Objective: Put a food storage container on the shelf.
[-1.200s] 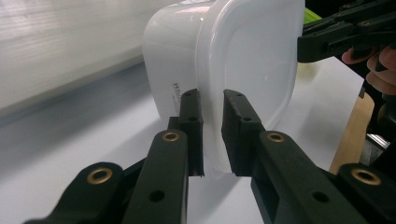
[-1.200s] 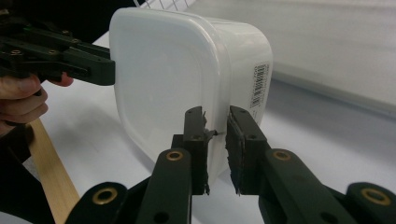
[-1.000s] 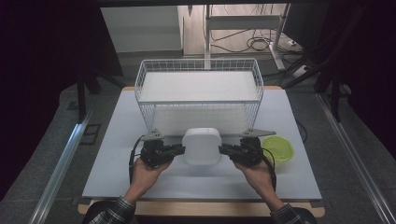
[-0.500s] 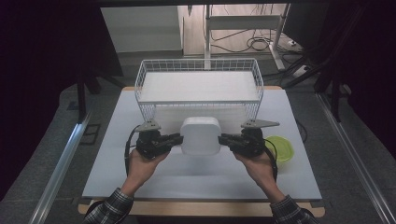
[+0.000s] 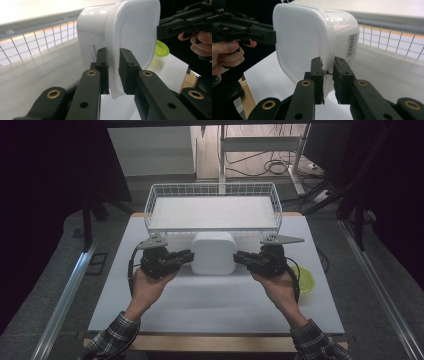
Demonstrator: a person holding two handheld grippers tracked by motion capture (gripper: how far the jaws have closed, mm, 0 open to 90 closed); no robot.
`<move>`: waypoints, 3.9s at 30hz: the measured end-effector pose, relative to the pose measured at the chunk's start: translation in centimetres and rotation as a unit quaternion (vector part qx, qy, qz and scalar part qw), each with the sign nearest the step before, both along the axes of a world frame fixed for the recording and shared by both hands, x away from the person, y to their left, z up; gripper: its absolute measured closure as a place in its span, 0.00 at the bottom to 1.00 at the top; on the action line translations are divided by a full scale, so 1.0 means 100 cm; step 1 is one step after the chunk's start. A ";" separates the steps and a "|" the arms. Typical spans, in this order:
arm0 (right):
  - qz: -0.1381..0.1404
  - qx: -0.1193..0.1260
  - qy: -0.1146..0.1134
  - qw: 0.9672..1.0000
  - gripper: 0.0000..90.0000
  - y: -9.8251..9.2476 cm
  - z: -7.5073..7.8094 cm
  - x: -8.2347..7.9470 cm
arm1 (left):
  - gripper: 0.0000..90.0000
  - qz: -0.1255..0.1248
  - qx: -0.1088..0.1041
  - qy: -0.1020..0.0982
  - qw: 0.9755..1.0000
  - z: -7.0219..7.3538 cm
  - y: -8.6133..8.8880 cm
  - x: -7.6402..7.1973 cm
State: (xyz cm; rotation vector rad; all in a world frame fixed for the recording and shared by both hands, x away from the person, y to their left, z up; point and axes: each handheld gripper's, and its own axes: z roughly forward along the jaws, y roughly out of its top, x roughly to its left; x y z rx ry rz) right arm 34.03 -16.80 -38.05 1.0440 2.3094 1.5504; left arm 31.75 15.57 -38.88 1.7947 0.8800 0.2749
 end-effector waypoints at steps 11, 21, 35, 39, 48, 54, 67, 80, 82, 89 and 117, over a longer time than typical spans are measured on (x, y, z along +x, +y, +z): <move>-0.004 0.002 -0.030 1.000 0.88 0.005 0.037 0.006 | 0.88 0.004 -0.014 -0.023 1.000 0.034 0.004 0.008; -0.007 0.011 -0.048 0.999 0.88 0.010 0.067 0.021 | 0.88 0.010 -0.027 -0.030 0.999 0.060 0.009 0.023; -0.024 0.026 -0.042 0.998 0.88 0.013 0.085 0.055 | 0.88 0.022 -0.028 -0.025 0.999 0.079 0.009 0.059; -0.030 0.027 -0.038 0.998 0.87 0.014 0.083 0.065 | 0.88 0.026 -0.030 -0.019 0.999 0.077 0.009 0.068; -0.038 0.029 -0.027 0.999 0.87 0.018 0.078 0.082 | 0.87 0.031 -0.044 -0.001 0.999 0.068 0.011 0.085; -0.044 0.030 -0.020 0.998 0.85 0.019 0.076 0.090 | 0.86 0.031 -0.051 0.002 0.998 0.066 0.011 0.091; -0.049 0.025 -0.026 0.998 0.74 0.024 0.077 0.101 | 0.71 0.039 -0.048 -0.011 0.998 0.068 0.005 0.102; -0.066 0.008 -0.027 0.997 0.68 0.031 0.074 0.112 | 0.67 0.055 -0.025 -0.009 0.998 0.067 -0.002 0.113; -0.066 0.007 -0.026 0.997 0.68 0.031 0.074 0.113 | 0.66 0.055 -0.027 -0.006 0.998 0.066 -0.002 0.115; -0.077 -0.020 -0.039 0.996 0.65 0.036 0.074 0.114 | 0.60 0.065 -0.023 0.002 0.998 0.065 -0.001 0.121; -0.064 0.027 -0.039 0.997 0.34 0.021 0.072 0.119 | 0.28 0.057 -0.033 -0.018 0.998 0.068 0.004 0.126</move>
